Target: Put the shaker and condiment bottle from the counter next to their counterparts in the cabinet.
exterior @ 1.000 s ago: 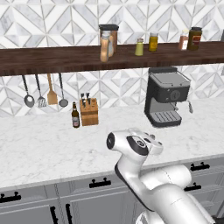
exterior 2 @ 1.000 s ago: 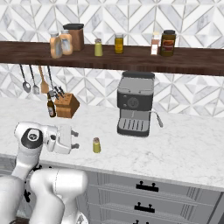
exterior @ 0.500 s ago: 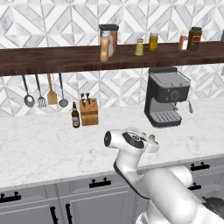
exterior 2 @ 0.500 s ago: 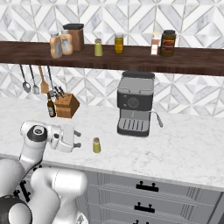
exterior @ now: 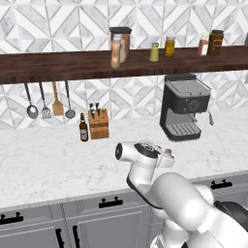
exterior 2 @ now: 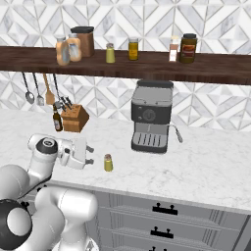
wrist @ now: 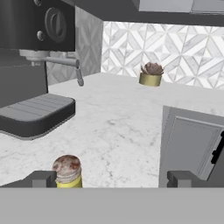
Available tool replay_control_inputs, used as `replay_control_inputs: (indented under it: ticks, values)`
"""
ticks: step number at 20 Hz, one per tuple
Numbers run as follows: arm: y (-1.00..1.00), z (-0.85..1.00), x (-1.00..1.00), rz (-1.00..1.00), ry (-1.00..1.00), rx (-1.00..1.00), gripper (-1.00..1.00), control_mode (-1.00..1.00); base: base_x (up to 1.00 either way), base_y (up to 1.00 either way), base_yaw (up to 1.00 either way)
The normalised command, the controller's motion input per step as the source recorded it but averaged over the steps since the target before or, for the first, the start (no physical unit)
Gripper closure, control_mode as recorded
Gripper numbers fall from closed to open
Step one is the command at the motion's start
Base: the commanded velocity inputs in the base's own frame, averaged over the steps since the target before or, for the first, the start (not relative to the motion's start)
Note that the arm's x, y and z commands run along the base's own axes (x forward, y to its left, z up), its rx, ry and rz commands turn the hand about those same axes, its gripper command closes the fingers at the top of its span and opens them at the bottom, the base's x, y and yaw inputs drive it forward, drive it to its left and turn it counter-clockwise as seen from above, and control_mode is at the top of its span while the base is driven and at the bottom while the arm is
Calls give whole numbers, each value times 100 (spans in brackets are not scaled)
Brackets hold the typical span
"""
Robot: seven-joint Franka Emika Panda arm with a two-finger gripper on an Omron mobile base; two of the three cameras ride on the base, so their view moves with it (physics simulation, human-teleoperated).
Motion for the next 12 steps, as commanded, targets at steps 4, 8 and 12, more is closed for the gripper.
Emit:
replay_control_inputs:
  ticks: [4,8,12]
  values:
    - [-3,-14,4,0,0,0,-100,-100,0,0,0]
    - [-5,-16,1,0,0,0,-100,-100,0,0,0]
    - [-10,-5,0,0,0,0,-100,-100,0,0,0]
